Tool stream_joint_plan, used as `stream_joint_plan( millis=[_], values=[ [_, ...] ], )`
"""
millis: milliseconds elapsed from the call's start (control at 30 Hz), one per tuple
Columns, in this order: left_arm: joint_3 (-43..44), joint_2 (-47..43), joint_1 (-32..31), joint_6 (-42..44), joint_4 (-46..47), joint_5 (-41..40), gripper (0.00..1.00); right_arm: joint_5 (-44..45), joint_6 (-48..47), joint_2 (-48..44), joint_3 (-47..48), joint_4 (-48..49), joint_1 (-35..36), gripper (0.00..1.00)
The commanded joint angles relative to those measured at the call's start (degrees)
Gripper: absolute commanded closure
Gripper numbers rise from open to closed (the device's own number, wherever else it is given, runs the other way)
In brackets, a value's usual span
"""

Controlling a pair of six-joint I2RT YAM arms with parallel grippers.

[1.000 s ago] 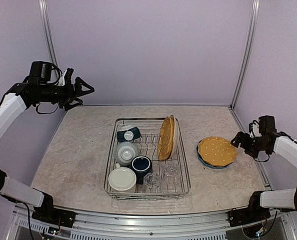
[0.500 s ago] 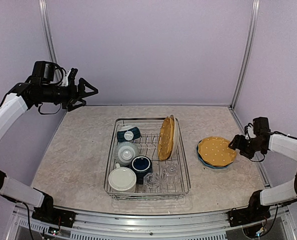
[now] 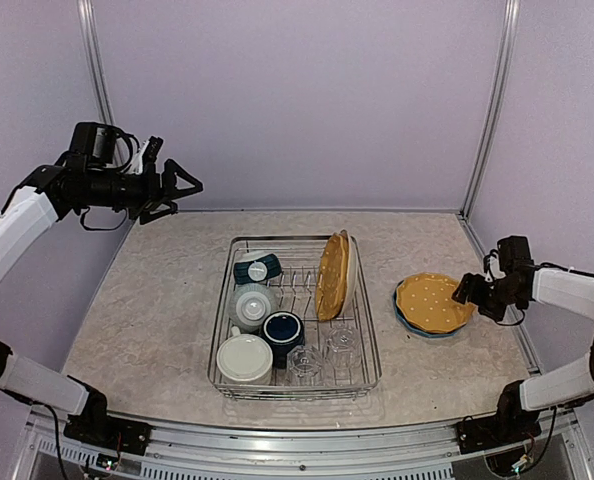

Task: Unload the mixed dishes from the dish rack
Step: Place the plate with another plate, then adjust the plate on the dish rack.

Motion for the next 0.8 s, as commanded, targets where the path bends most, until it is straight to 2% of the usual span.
stream_joint_plan(
  millis=[0,133,267,567,767],
  values=[
    [0.7,0.5,-1.1,1.6,-1.5,-1.4,0.01,5.2,-0.7,-5.1,3.6,-5.6,2.4,0.11],
    [0.8,0.5,-1.4,1.8,-1.5,-0.9,0.01,5.8,1.0,-9.5,6.1,-7.1,7.0,0.03],
    [0.7,0.5,-1.8,1.8,-1.5,-1.3,0.01,8.0,3.3,-11.0,10.7,-9.1,13.2,0.01],
    [0.6,-0.3,-1.9,1.5,-1.2,-0.7,0.01,15.9,8.5,-7.7,24.2,-13.5,31.1,0.01],
    [0.3,-0.6,-2.0,1.2,-0.9,-0.1,0.01,19.2,9.6,-3.8,29.6,-12.1,42.4,0.01]
  ],
)
